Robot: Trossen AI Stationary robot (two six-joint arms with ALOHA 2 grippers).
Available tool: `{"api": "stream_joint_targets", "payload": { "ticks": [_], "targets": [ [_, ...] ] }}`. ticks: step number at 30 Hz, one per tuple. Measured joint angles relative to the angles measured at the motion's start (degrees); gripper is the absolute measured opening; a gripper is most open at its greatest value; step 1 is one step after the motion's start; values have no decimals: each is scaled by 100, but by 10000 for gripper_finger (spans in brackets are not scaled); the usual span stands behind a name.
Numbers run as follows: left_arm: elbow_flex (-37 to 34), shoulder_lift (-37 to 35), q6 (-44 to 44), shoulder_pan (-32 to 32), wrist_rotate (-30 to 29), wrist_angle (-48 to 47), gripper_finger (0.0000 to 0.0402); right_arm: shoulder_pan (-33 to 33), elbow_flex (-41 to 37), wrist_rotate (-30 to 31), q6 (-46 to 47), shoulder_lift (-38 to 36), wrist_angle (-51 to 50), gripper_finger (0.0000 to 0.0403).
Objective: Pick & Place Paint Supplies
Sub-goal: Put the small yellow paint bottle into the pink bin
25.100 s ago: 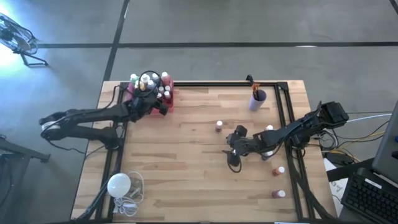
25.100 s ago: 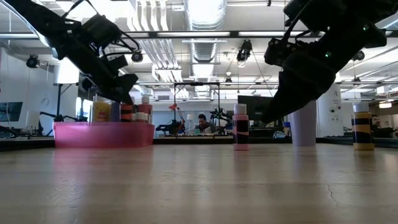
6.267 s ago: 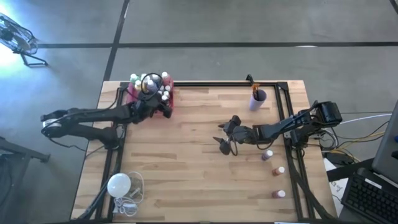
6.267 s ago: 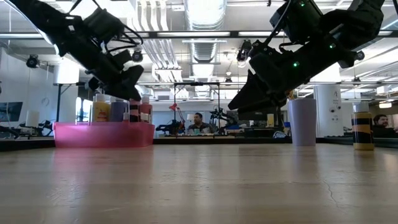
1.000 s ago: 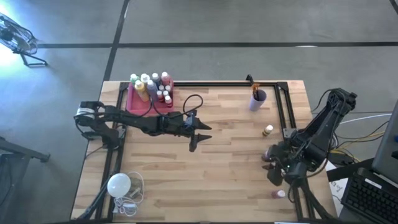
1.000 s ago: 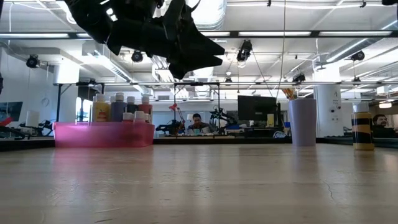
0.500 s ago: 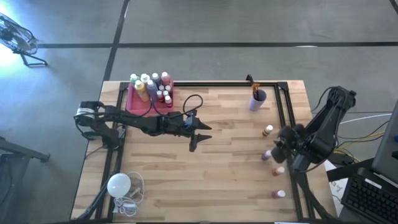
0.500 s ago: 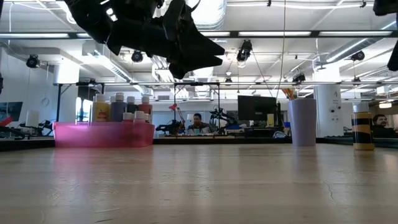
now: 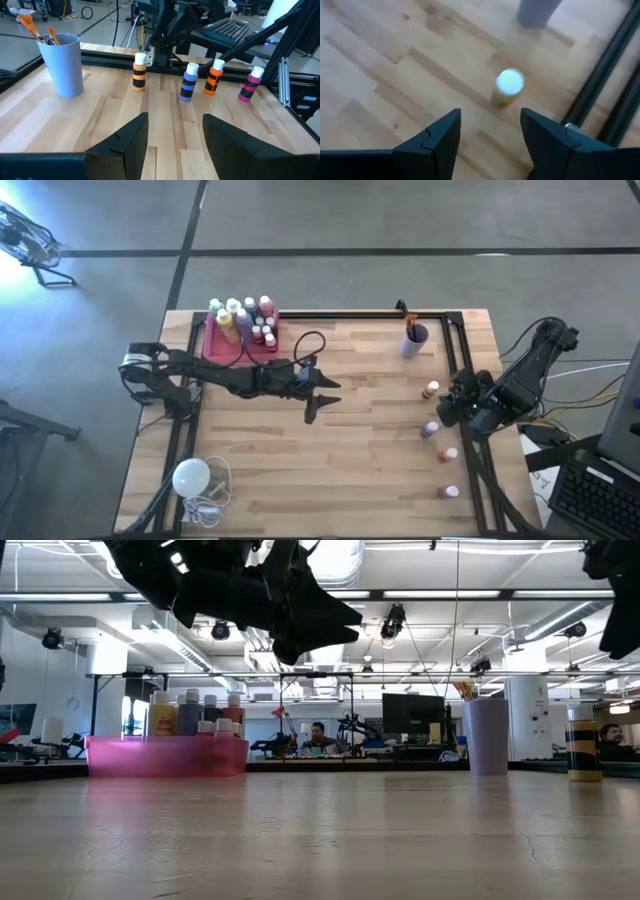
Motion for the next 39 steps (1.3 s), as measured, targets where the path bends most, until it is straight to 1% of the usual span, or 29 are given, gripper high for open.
{"api": "stream_joint_targets", "payload": {
  "ticks": [6, 11, 15, 17, 23, 28, 31, 39],
  "targets": [
    [0, -2, 0, 0, 0, 35, 193, -1159, 104, -79, -1296, 7, 40, 203],
    [0, -2, 0, 0, 0, 29, 193, -2030, 72, -487, -2336, -13, 490, 214],
    [0, -2, 0, 0, 2, 23, 193, -2548, 24, -795, -3094, -7, 918, 227],
    [0, -2, -2, 0, 2, -12, 193, -2749, 1, -911, -3256, -13, 929, 235],
    [0, -2, 0, 0, 2, -70, 193, -3156, -79, -993, -3448, -4, 1120, 258],
    [0, -2, 0, 0, 2, -67, 193, -3439, -105, -1213, -3480, 90, 1232, 267],
    [0, -2, 0, 0, 2, -69, 193, -3637, -117, -1258, -3524, 209, 1254, 263],
    [0, -2, -1, 0, 2, -70, 193, -4071, -161, -1392, -3968, 452, 1377, 238]
  ]
}}
